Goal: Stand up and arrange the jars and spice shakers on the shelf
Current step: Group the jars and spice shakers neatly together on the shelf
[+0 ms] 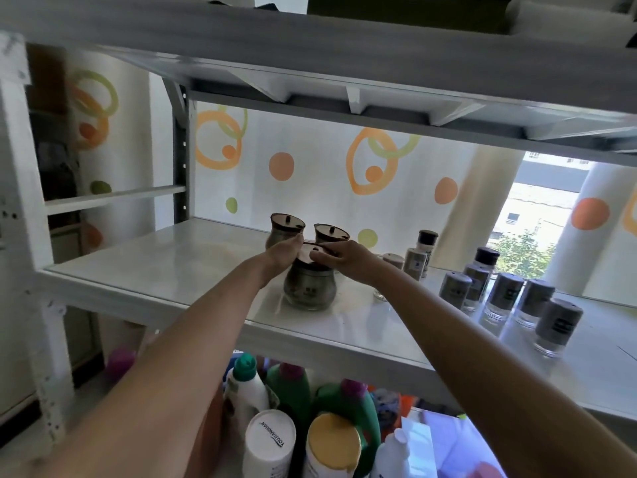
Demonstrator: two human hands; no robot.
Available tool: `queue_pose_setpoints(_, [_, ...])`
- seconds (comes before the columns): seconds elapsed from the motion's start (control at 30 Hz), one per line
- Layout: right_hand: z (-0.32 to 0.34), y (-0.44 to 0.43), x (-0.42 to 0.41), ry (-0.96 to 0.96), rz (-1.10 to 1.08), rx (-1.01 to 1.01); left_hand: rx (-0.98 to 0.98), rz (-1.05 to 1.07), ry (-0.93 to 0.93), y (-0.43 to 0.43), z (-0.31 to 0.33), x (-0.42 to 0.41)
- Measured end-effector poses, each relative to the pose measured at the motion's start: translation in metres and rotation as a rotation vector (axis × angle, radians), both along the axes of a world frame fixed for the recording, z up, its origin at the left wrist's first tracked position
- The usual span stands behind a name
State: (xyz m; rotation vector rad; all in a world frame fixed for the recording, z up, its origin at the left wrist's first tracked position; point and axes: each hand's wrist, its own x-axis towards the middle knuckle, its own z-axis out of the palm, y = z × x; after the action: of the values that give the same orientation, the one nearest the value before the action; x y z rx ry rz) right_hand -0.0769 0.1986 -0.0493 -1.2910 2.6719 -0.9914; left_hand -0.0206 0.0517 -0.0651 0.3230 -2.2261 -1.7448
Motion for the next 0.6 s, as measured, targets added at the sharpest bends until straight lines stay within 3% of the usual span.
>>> queue_pose_setpoints(0.6, [-0.009,0.02,0.044,0.041,0.04,-0.102,0.098,-0.001,-0.075,0.03,0.001,0.062])
